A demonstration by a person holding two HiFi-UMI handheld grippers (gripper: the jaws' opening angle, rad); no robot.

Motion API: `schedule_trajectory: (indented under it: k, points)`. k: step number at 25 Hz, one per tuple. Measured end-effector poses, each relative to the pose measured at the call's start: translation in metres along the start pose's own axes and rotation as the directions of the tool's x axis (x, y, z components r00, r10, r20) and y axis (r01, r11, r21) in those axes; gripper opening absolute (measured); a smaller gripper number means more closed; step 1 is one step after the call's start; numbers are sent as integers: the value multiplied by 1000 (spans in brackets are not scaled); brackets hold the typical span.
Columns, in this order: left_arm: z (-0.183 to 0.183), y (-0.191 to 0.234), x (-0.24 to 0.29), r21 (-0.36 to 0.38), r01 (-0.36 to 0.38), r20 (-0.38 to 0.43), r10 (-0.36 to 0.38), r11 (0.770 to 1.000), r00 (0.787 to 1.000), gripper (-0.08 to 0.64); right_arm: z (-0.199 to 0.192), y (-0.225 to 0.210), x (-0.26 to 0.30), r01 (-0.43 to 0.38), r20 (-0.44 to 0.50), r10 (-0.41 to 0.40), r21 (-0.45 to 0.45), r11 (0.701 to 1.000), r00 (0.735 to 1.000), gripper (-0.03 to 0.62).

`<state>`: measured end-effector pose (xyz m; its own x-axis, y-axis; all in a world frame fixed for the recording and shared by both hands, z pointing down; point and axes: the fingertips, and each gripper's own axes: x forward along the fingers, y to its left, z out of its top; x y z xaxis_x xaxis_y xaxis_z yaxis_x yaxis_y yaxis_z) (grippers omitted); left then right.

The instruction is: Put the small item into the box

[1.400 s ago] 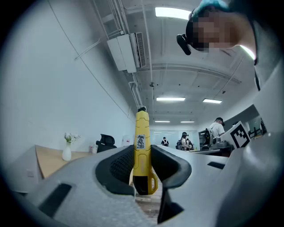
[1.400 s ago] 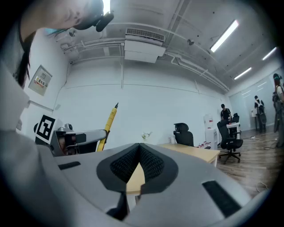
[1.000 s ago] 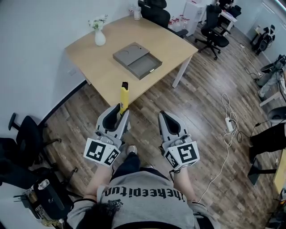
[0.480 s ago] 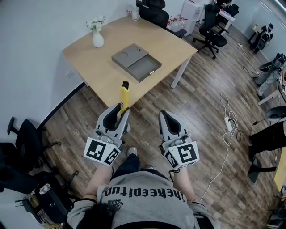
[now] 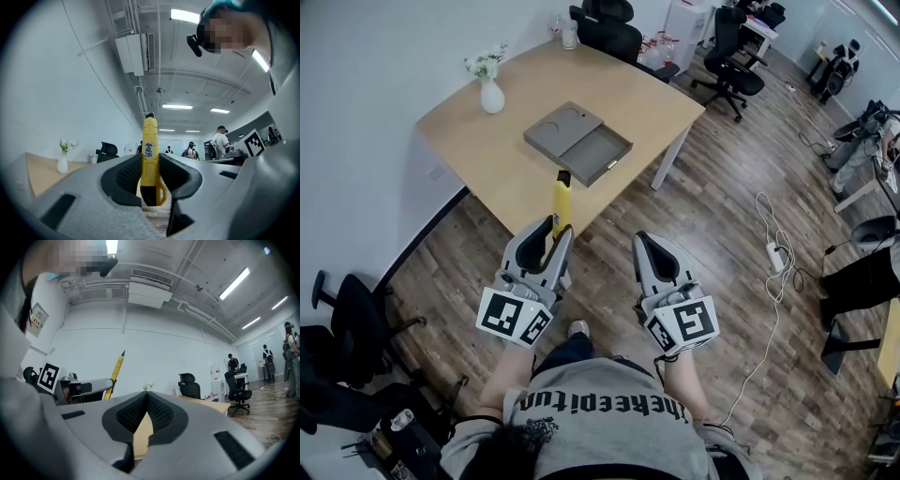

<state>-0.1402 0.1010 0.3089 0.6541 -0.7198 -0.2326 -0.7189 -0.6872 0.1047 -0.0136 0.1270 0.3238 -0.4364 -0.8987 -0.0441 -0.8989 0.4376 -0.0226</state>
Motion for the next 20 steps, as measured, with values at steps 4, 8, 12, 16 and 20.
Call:
schedule_trajectory:
  k: [4, 8, 12, 16, 20]
  points:
    - [-2, 14, 13, -4, 21, 1, -21, 1000, 1000, 126, -1, -5, 17, 17, 0, -17, -5, 1000, 1000, 8]
    - [-5, 27, 26, -10, 41, 4, -41, 999, 999, 126, -3, -11, 32, 32, 0, -32, -8, 999, 999, 8]
    - [-6, 42, 37, -16, 58, 5, -58, 998, 998, 126, -4, -13, 50, 41, -1, -41, -8, 999, 999, 8]
    - [-7, 55, 43, -22, 73, 10, -72, 997, 997, 126, -6, -13, 62, 56, -1, -56, -12, 998, 998, 8]
    - [-12, 61, 48, -34, 82, 12, -82, 996, 997, 126, -9, -18, 65, 75, -2, -76, -14, 997, 997, 8]
